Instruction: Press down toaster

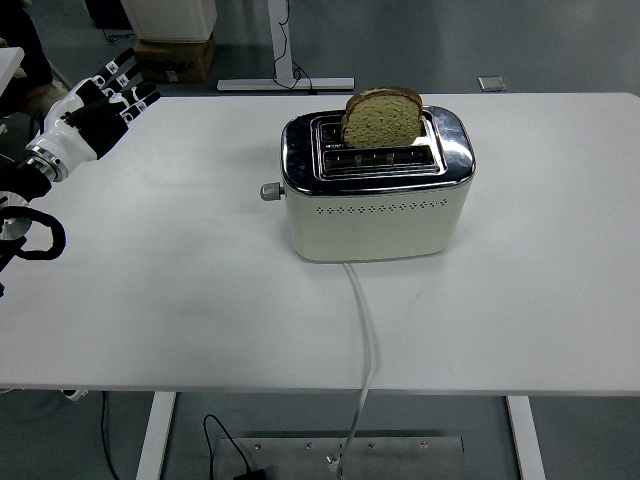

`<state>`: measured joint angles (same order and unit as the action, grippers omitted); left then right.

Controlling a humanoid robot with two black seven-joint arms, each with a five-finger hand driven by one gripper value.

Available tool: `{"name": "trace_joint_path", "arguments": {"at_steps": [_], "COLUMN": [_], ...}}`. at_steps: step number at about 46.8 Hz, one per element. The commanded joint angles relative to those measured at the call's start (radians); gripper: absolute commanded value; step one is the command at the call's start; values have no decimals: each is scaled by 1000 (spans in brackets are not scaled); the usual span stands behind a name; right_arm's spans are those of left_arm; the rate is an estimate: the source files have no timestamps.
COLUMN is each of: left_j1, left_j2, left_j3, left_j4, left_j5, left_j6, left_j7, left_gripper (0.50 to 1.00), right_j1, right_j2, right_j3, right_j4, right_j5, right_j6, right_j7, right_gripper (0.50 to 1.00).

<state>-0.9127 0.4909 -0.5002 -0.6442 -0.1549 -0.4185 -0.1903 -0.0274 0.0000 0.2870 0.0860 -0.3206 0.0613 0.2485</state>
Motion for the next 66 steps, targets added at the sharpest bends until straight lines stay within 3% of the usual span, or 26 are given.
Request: {"name": "trace_joint_path", "arguments": {"at_steps": [1,66], "left_j1": [0,14], "left_j2": [-2,-11], "left_j3": [0,-1], "left_j4": [0,-5], "left_j5": [2,-5], "left_j6": [0,9], "left_j7": [0,-1], "left_gripper": [1000,1000], "right_j1": [0,0], "right_j2": [0,0], "right_j3": [0,0], "right_j4": [0,0], "right_j5": [0,0], "right_j6": [0,0], "right_j7": [0,0], "right_gripper": [998,998]}}
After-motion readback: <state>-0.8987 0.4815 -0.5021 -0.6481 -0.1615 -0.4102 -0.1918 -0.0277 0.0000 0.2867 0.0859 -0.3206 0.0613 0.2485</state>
